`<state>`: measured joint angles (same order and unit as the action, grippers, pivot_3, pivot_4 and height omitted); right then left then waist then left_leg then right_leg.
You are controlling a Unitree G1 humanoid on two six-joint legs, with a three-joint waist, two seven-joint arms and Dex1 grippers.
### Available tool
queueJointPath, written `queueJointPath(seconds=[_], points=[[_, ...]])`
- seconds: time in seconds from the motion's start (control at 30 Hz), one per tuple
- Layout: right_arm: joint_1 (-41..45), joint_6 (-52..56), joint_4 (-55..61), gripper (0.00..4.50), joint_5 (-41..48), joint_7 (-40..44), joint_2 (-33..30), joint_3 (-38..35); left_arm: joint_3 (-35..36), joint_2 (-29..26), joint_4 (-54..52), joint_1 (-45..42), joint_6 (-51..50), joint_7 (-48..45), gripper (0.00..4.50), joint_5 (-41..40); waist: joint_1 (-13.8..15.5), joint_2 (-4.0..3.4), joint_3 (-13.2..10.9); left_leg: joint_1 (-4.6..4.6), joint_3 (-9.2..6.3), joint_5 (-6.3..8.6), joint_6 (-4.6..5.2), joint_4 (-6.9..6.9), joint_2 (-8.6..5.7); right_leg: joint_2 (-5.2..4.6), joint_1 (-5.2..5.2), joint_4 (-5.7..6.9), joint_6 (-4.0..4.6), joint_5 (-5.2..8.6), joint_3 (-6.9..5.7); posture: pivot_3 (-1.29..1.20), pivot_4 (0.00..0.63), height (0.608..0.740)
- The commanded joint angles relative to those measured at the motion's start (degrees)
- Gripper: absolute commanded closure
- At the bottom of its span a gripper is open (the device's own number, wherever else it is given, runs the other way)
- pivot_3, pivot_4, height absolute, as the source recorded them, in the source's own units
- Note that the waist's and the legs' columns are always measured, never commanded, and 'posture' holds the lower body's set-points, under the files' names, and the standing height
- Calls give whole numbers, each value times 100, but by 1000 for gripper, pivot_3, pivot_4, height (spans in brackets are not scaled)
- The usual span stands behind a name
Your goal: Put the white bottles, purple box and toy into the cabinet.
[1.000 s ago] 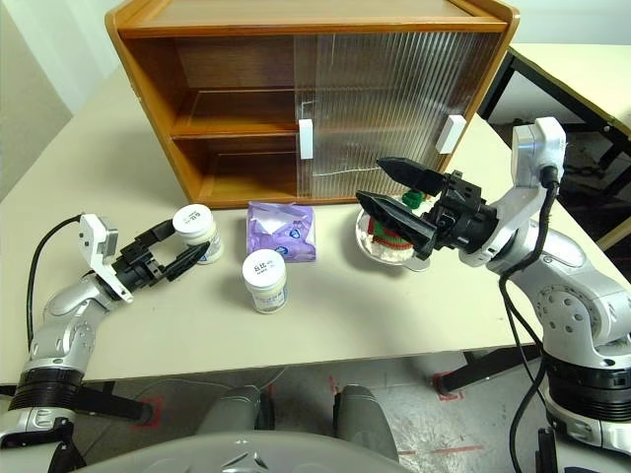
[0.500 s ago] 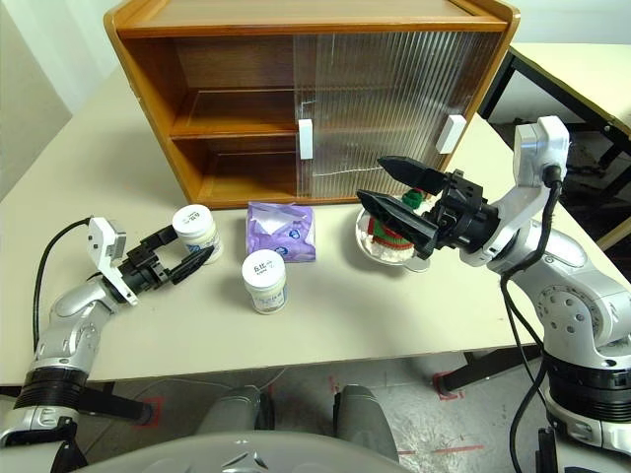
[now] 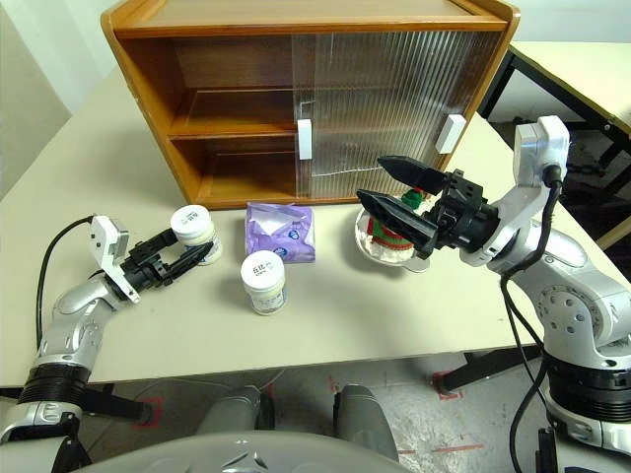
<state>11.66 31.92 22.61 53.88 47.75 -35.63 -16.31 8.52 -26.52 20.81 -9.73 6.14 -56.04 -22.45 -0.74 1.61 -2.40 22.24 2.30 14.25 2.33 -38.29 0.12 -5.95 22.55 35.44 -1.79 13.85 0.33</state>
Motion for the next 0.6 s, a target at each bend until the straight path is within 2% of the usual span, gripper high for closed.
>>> queueJointPath(seconds=[0.03, 0.33, 0.6], points=[[-26, -11, 86, 0, 11, 9, -26, -24, -3, -33, 88, 50, -29, 14, 1455, 73, 0, -1, 0, 0, 0, 0, 0, 1, 0, 0, 0, 0, 0, 0, 0, -82, 0, 740], [-69, -31, 108, 0, -10, 4, -13, -26, -44, 280, -800, -240, -678, 832, 1455, -21, 4, 2, 0, 2, 1, 0, 0, -1, -2, 1, 0, 0, -5, -3, -3, -90, 0, 740], [-137, -40, 180, 0, -5, -45, 4, -32, -137, 730, -1513, -625, -1665, 1790, 1455, -60, -15, 3, 0, 4, 1, -1, 1, 1, -10, 7, -1, -2, -10, -2, 0, -98, 0, 740]])
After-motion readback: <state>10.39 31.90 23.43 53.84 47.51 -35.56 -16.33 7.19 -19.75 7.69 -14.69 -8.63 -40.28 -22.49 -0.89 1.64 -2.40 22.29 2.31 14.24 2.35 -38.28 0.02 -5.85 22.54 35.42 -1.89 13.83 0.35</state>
